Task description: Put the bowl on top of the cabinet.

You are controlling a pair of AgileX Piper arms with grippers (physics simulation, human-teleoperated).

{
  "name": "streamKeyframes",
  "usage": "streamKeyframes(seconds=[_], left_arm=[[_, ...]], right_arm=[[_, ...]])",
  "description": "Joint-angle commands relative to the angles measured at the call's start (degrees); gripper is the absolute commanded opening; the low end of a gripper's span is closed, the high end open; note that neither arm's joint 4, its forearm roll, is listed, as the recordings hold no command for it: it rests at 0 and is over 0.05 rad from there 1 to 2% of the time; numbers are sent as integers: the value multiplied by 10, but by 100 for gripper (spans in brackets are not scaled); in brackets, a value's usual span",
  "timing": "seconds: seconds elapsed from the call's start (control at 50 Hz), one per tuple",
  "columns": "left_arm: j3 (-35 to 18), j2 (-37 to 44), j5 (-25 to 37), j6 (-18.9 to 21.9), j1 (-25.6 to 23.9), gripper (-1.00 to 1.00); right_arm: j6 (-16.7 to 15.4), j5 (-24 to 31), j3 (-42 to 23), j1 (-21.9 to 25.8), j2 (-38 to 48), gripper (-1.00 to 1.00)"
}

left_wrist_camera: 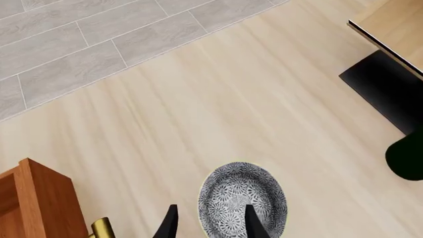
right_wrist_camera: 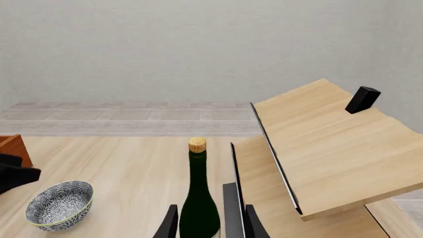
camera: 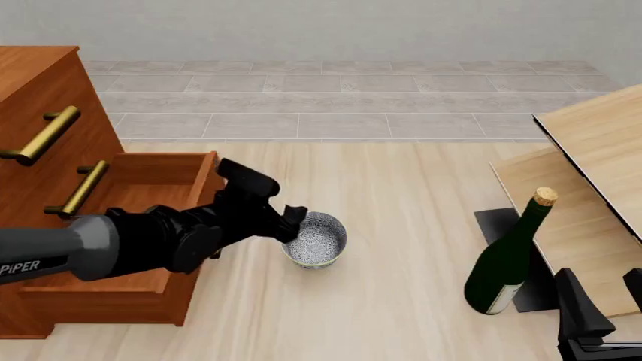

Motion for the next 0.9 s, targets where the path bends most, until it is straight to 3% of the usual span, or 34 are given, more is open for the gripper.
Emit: streamKeyframes(seconds=[0.02,0.9], left_arm=[[-3,30,-19,4,0,100],[-26,99,-50,28,9,100]], right_arm=[[0,0,0,0,0,100],[0,0,0,0,0,100]])
